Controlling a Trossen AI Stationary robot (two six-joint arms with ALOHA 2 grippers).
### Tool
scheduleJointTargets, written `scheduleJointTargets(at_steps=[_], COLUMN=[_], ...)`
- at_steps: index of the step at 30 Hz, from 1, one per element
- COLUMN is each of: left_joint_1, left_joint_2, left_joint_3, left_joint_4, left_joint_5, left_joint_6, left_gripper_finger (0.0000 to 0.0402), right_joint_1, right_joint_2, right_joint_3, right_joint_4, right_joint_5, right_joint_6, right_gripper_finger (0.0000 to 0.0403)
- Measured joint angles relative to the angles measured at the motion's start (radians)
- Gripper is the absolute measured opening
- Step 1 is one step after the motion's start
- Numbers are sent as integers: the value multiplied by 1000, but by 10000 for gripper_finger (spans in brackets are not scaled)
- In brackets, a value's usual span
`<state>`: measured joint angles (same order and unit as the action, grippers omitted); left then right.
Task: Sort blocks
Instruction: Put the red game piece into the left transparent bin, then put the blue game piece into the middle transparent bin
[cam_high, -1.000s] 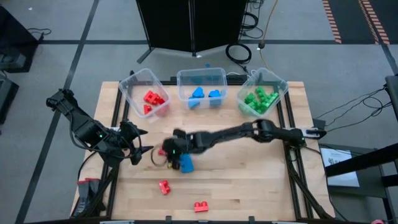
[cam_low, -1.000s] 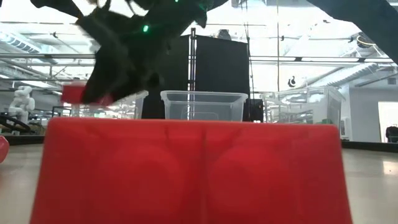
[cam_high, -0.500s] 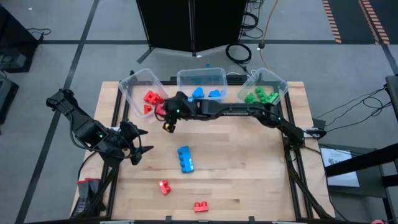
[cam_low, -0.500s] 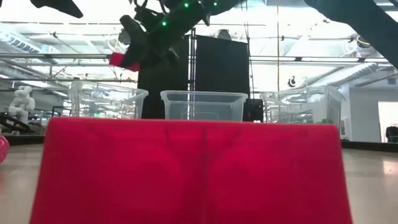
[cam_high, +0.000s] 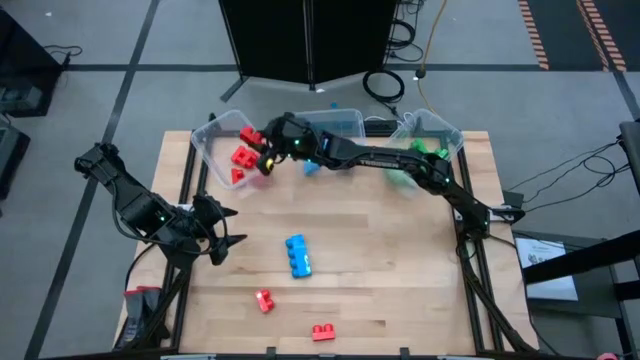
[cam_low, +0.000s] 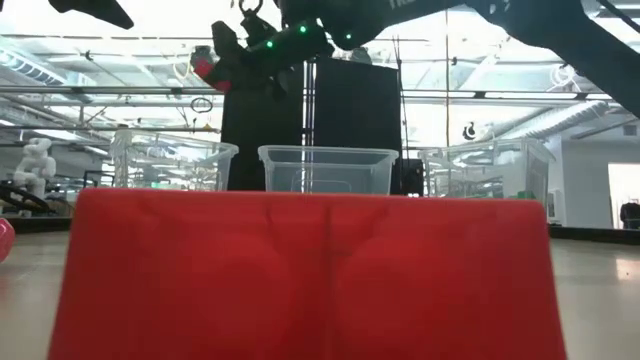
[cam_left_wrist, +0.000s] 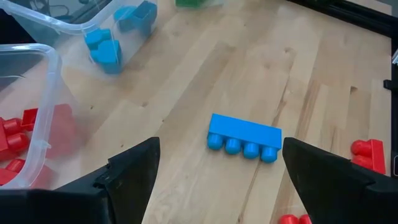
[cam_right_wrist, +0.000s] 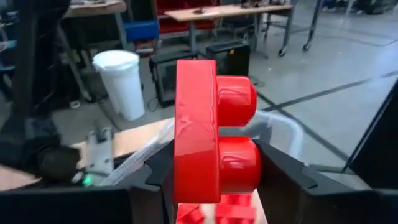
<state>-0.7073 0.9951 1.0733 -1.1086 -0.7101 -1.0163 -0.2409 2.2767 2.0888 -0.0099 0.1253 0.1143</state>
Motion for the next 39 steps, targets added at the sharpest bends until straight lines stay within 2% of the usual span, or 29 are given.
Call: scheduleJointTargets(at_steps=[4, 9, 13, 23, 25, 29, 31, 35, 39], left_joint_1=[0, 0, 0, 0, 0, 0, 0, 0, 0], left_joint_2=[0, 0, 0, 0, 0, 0, 0, 0, 0], left_joint_3=[0, 0, 0, 0, 0, 0, 0, 0, 0], left_joint_4=[0, 0, 0, 0, 0, 0, 0, 0, -1], left_joint_5=[0, 0, 0, 0, 0, 0, 0, 0, 0], left_joint_6=[0, -1, -1, -23, -25, -25, -25, -25, -25], left_gripper_finger=[336, 336, 336, 336, 336, 336, 336, 336, 336], right_joint_1=[-14, -15, -15, -15, -15, -16, -17, -16, -2], right_joint_2=[22, 69, 101, 119, 119, 119, 119, 105, 12], right_joint_3=[0, 0, 0, -1, -1, -1, -1, -1, -1], right_joint_4=[55, 43, 37, 18, 29, 31, 27, 3, -40], right_joint_5=[2, -5, -53, -53, -53, -46, -45, -61, -100], right_joint_6=[3, 4, 5, -18, -22, -2, 14, 42, -37], right_gripper_finger=[150, 150, 150, 150, 170, 264, 291, 304, 295])
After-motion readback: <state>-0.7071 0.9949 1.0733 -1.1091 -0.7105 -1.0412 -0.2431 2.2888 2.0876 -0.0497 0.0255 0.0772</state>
